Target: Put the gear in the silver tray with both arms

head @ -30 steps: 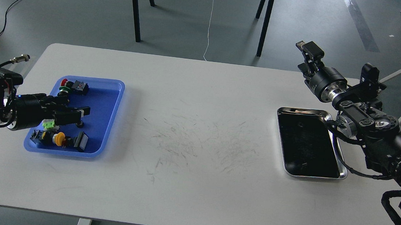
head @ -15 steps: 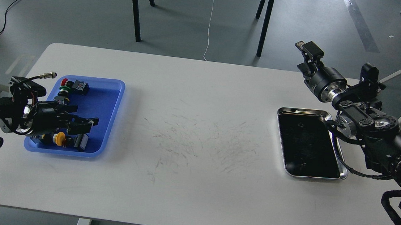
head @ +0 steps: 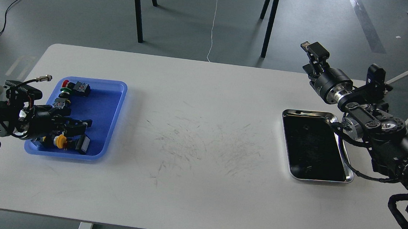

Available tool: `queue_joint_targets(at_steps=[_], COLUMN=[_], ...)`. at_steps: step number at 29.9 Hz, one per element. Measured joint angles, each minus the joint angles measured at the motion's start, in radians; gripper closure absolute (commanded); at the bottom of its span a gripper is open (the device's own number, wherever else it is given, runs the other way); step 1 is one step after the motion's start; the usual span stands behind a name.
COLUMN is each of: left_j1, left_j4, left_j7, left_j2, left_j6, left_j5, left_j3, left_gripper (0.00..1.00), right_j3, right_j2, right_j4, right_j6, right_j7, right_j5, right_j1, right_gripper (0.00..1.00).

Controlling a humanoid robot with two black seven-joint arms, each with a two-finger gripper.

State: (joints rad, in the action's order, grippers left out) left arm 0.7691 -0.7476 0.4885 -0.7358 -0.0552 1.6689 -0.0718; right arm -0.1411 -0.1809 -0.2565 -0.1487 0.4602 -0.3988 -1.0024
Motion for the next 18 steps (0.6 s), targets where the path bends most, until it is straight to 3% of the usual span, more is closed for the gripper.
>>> queue_joint_targets(at_steps=[12, 18], left_j1=[-0.02, -0.033], left_j4=[0.036, 0.038], left_j7=[0.0, 0.0], left_j2=[0.016, 0.017], left_j6=[-0.002, -0.004], left_j5=[-0.001, 0.001], left_j3=[0.006, 0.007], left_gripper=[0.38, 0.39], right_j3=[0.0, 0.0], right_j2=[0.0, 0.0], right_j4=[0.0, 0.0], right_j6=[0.0, 0.0], right_j7=[0.0, 0.0], right_j5=[0.0, 0.0], right_j1=[0.001, 0.003], right_gripper=[0.16, 0.16])
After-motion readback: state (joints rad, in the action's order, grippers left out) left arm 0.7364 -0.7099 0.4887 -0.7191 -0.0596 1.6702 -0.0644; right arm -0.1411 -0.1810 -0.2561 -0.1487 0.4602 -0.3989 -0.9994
